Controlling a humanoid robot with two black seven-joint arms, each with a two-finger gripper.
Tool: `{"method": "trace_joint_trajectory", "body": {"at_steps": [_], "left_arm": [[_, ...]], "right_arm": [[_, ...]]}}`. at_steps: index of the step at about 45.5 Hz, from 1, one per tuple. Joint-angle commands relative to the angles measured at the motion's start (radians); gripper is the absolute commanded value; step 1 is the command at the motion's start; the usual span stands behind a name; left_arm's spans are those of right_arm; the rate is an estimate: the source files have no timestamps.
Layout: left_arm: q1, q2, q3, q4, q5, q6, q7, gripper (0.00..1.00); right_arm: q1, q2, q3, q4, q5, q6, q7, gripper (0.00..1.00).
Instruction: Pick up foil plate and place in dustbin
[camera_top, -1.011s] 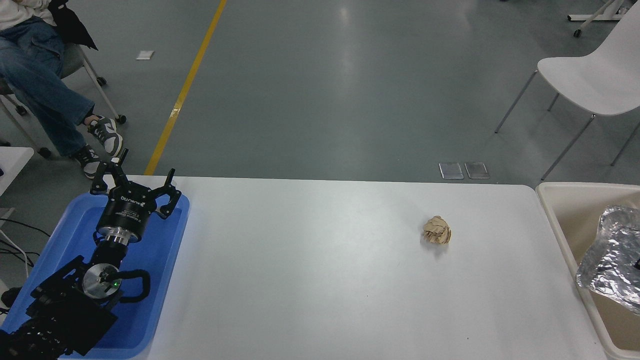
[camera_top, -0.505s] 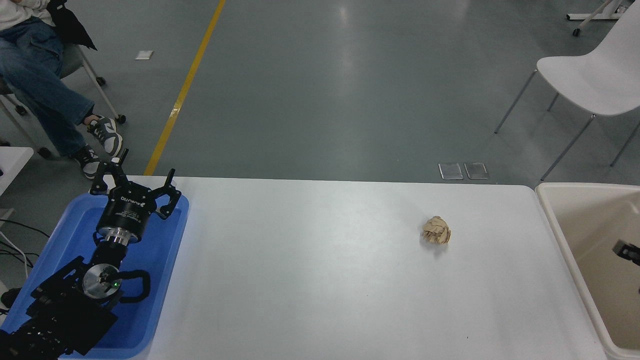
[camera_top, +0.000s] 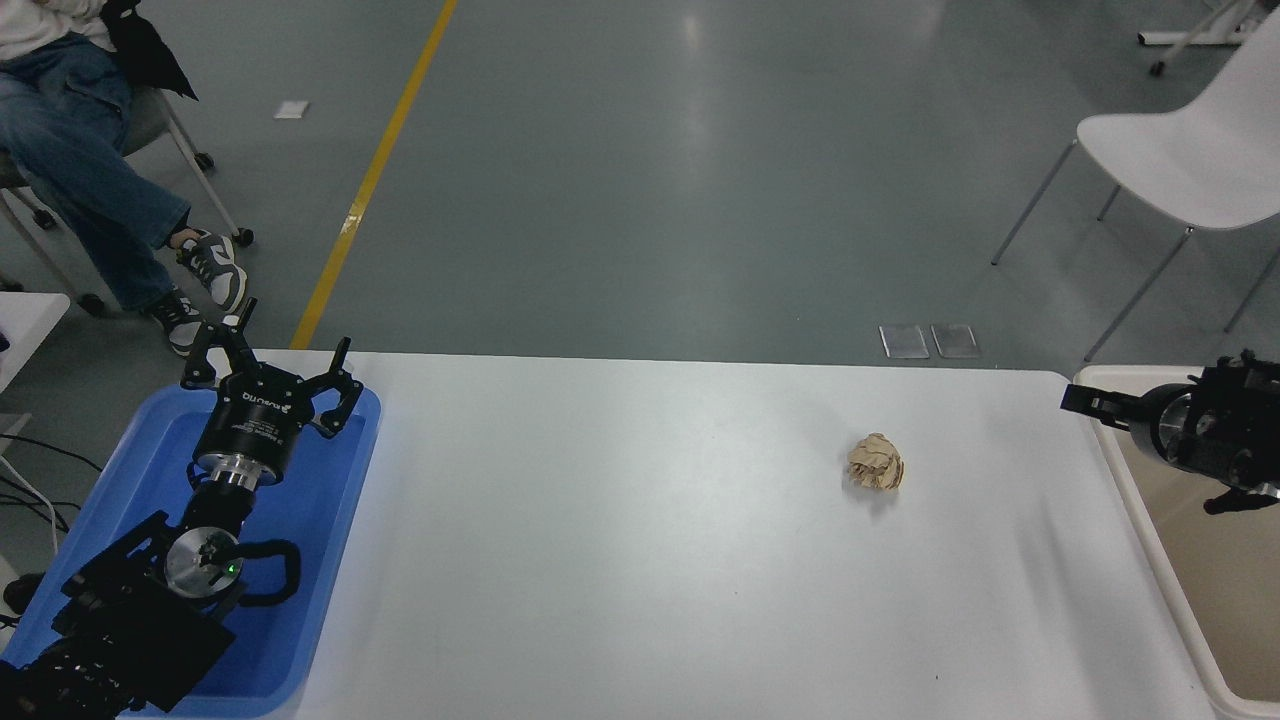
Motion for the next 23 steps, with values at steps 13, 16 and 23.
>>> {"method": "trace_joint_trajectory", "body": {"at_steps": [13,16,23], "left_arm": [[0.0,0.001,0.0,0.001,0.0,0.001,0.0,1.0],[0.0,0.001,0.0,0.001,0.0,0.001,0.0,1.0],[0.0,0.001,0.0,0.001,0.0,0.001,0.0,1.0]], "right_arm": [[0.604,-0.059,-0.148,0.356,-0.005,0.602,0.0,1.0],[0.654,-0.07,-0.139,0.356,-0.003,0.681,0.002,1.0],[0.72,-0.07,-0.132,0.358,-0.003,0.765,0.0,1.0]]}}
